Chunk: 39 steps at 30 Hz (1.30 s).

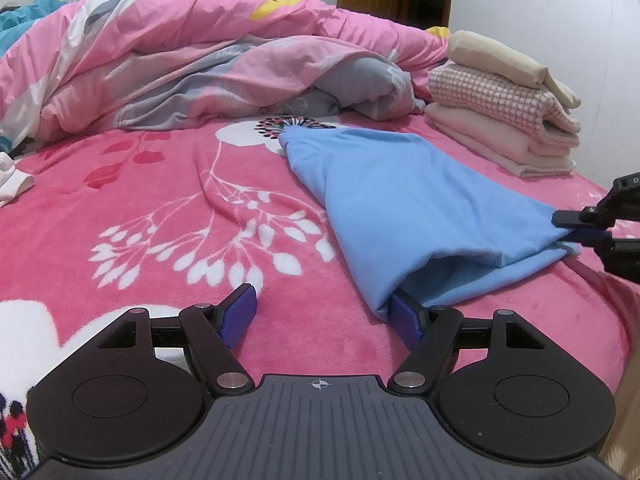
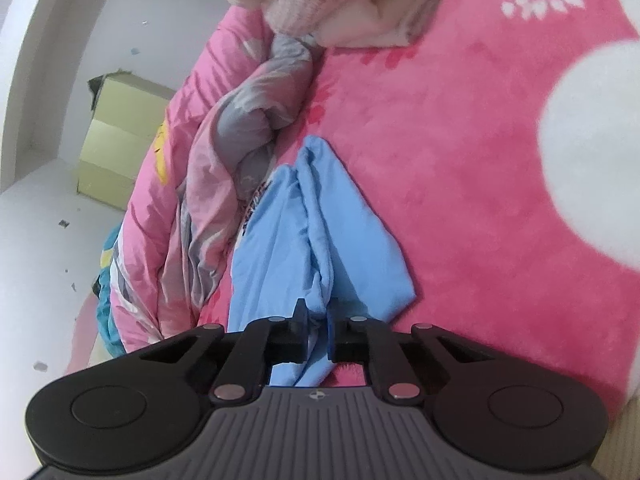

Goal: Fold clothes

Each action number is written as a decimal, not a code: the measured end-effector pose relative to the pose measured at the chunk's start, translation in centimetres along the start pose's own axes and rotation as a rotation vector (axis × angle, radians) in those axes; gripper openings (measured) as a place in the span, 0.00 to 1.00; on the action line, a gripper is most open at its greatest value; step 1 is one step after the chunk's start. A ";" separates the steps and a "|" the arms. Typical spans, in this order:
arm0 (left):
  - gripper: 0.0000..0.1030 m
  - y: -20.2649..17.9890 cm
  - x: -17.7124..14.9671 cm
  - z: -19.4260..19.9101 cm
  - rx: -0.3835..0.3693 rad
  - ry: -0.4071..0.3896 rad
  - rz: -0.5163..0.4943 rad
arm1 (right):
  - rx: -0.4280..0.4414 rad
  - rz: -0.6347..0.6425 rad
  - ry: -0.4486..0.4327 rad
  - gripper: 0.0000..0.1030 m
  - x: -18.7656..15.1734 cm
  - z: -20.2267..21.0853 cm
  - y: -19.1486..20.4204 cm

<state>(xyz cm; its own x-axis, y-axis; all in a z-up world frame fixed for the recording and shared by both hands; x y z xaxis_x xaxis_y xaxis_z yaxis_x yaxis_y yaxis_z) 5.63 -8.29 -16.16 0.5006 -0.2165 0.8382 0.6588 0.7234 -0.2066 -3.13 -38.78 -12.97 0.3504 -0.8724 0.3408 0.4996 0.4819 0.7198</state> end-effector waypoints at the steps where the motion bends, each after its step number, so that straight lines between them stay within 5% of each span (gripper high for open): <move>1: 0.71 0.0 0.0 0.0 0.002 0.001 -0.002 | 0.003 0.014 -0.012 0.08 0.1 0.2 0.3; 20: 0.71 -0.8 0.2 0.1 0.049 0.003 -0.044 | 0.054 0.070 -0.135 0.05 2.3 2.7 1.9; 39: 0.71 -1.1 0.3 0.5 0.062 0.012 -0.061 | 0.029 -0.037 -0.090 0.05 1.9 2.1 -1.9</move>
<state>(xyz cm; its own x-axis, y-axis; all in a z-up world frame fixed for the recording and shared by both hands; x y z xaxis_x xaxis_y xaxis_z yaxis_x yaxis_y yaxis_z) 4.81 -8.84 -15.45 0.4678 -0.2690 0.8419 0.6521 0.7480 -0.1234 -5.06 -41.52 -12.40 0.2591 -0.8941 0.3653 0.4872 0.4476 0.7499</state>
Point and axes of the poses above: each gripper's, at about its wrist camera, not at the fingertips, and z roughly against the way its jaws point, y to its left, x to its top, the point moved 8 cm from there along -z, roughly the way its jaws point, and after that the axes turned 13 degrees about -x, right-handed, at the moved point
